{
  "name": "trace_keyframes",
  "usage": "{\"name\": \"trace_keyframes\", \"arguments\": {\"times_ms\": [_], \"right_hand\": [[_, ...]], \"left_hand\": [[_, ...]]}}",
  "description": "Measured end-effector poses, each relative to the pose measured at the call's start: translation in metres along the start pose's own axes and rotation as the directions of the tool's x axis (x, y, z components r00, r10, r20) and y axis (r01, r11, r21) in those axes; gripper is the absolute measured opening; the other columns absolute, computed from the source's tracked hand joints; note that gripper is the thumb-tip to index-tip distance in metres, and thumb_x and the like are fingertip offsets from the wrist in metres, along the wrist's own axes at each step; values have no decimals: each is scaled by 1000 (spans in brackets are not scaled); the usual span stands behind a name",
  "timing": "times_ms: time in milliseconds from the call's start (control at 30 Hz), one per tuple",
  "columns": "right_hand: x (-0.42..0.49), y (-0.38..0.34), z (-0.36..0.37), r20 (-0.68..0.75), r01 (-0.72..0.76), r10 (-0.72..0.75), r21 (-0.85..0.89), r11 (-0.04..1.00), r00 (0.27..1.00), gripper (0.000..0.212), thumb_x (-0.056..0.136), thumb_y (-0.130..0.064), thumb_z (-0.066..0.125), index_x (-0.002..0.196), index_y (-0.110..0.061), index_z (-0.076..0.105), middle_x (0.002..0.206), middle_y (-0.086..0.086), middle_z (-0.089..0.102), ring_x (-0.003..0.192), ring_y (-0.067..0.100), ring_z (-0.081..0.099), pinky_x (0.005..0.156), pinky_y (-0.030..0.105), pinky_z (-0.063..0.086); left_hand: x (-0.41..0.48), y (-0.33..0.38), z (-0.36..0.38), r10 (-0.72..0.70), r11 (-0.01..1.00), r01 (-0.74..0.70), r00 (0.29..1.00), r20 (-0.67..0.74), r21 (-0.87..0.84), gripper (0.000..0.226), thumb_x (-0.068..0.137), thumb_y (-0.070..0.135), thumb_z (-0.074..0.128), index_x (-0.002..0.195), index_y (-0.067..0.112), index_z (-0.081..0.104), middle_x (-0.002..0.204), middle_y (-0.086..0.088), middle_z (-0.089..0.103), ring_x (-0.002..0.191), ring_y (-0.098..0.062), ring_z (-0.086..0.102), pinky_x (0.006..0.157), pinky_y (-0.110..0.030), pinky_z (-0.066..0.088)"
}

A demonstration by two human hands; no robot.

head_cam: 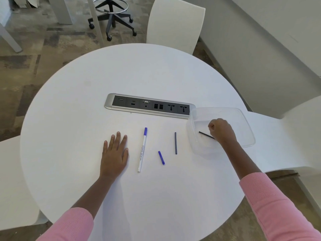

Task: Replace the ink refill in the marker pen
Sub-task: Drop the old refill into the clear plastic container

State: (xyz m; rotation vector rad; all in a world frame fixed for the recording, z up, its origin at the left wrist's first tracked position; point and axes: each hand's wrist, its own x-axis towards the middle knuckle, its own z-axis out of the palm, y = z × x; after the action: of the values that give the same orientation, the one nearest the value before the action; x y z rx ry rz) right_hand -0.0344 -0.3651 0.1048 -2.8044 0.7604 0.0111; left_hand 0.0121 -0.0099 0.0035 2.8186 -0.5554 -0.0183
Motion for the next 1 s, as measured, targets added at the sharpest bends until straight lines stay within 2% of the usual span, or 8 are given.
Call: {"name": "trace_keyframes", "arguments": {"times_ms": [167,300,400,533,633,733,900,1000], "right_hand": [[-19,-29,-25,-247,90,-40,197,976,968,17,82,3,51,88,2,66,89,23,64,81,37,60,70,38,46],[-39,-65,-29,-287,164,-70,315,935,955,14,80,2,54,86,-1,67,85,19,67,78,29,61,72,30,43],[-53,-93,-15,-248,186,-94,383,905,964,14,80,3,55,84,-2,67,85,18,68,77,28,61,73,28,43],[-74,-128,15,-103,119,-79,468,875,992,17,82,1,52,87,-3,67,90,17,67,81,27,61,77,32,46],[-93,-152,41,-19,81,-82,465,882,996,20,84,-1,48,92,-3,66,94,17,65,85,29,60,77,30,43],[-108,-170,64,56,12,-41,439,898,998,21,87,-6,45,98,-4,63,98,18,61,89,32,59,78,35,45],[-122,-186,86,136,-74,20,405,912,991,23,88,-17,50,108,-7,53,107,16,56,98,31,57,80,39,50],[-126,-193,90,153,-126,71,386,914,986,26,87,-19,52,110,-7,50,106,15,56,96,29,57,76,35,47]], "left_hand": [[1,-1,-1,11,1000,-11,1000,-2,7,53,89,28,29,132,7,51,140,-18,47,126,-36,48,106,-45,22],[1,-2,-2,15,1000,-15,1000,9,8,53,88,27,29,132,7,52,139,-19,48,125,-36,49,105,-43,19],[1,-3,-3,25,1000,-25,1000,18,-4,52,87,26,31,130,6,53,137,-19,50,123,-36,50,104,-42,18],[1,-11,-5,80,997,-80,996,36,3,50,88,27,33,130,8,51,137,-18,50,123,-34,51,104,-41,21],[1,-19,-8,125,992,-125,990,59,-4,50,88,27,32,131,9,52,138,-17,50,123,-33,51,104,-39,22],[1,-24,-12,157,988,-157,983,90,-11,50,89,28,32,130,9,53,137,-16,51,123,-33,52,104,-38,23],[2,-28,-14,163,987,-162,974,157,-18,59,98,36,9,132,11,50,139,-16,49,125,-31,49,106,-37,23],[2,-28,-15,176,984,-176,972,157,-14,57,98,35,11,132,10,50,139,-16,50,125,-32,50,106,-37,22]]}}
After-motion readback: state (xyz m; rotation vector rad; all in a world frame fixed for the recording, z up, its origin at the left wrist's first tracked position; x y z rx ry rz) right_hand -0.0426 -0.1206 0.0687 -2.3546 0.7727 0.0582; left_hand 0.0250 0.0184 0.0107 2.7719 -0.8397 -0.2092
